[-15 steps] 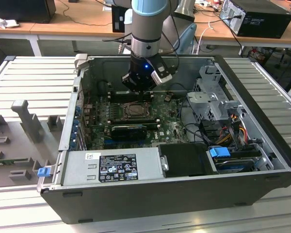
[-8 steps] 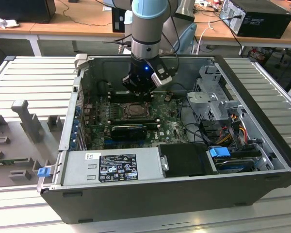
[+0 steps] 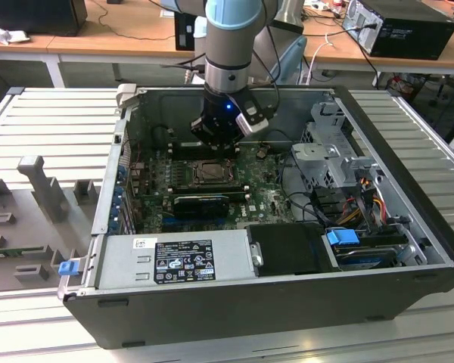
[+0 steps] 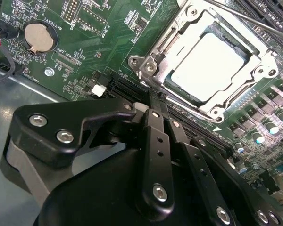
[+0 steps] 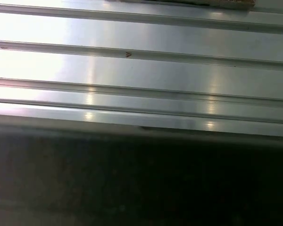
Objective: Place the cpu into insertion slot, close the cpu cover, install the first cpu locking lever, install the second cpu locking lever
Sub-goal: 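Install the first cpu locking lever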
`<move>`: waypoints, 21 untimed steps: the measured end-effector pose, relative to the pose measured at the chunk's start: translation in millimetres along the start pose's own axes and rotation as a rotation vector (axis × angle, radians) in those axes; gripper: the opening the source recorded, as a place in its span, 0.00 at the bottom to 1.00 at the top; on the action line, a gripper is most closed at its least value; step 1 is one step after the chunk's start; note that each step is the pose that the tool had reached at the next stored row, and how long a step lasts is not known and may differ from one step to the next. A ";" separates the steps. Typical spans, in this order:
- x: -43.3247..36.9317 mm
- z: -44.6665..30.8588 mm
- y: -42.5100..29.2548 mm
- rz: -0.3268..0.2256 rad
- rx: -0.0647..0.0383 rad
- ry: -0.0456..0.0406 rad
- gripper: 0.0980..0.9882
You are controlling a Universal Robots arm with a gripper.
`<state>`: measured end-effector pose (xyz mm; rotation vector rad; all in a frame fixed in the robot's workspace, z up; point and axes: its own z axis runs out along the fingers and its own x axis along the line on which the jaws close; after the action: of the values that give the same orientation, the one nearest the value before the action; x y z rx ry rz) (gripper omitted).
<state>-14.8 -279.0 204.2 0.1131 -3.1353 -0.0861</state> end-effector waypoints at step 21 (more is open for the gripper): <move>0.0 -20.0 -0.5 0.000 -0.039 -0.0027 0.01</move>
<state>-14.6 -280.5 224.2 0.1128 -3.1343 -0.1472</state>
